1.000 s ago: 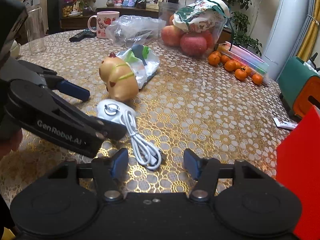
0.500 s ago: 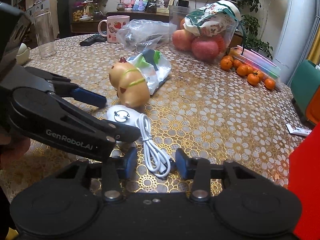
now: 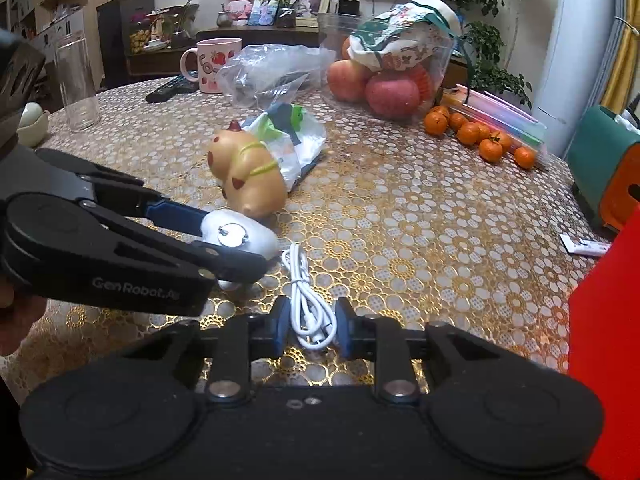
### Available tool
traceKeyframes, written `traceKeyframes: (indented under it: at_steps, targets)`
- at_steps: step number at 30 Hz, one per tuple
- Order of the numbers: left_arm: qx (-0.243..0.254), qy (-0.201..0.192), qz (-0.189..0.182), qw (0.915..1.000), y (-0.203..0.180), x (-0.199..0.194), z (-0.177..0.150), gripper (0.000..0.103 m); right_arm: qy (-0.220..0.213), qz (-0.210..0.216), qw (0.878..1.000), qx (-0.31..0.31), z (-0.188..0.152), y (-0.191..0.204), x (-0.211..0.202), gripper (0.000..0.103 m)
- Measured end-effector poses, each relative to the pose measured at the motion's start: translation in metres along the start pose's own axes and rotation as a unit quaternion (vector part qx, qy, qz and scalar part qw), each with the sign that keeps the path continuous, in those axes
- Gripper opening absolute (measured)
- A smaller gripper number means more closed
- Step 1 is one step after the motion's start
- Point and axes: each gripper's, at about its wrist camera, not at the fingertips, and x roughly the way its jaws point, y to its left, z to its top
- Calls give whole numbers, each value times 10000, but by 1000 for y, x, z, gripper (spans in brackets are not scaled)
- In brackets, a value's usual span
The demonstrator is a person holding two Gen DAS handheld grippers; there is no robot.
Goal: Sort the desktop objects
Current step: 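Grasp the white pouch with the left gripper while the right grasps the white cable, then carry the white pouch and white cable over the red box and lower them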
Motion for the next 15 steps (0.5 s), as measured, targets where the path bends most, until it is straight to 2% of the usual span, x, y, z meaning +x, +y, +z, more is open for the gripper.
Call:
traceKeyframes:
  at_steps: [15]
  targets:
    - [-273, 50, -357, 9990, -20, -28, -7, 48, -69, -12, 9979, 646, -19, -12, -46, 22]
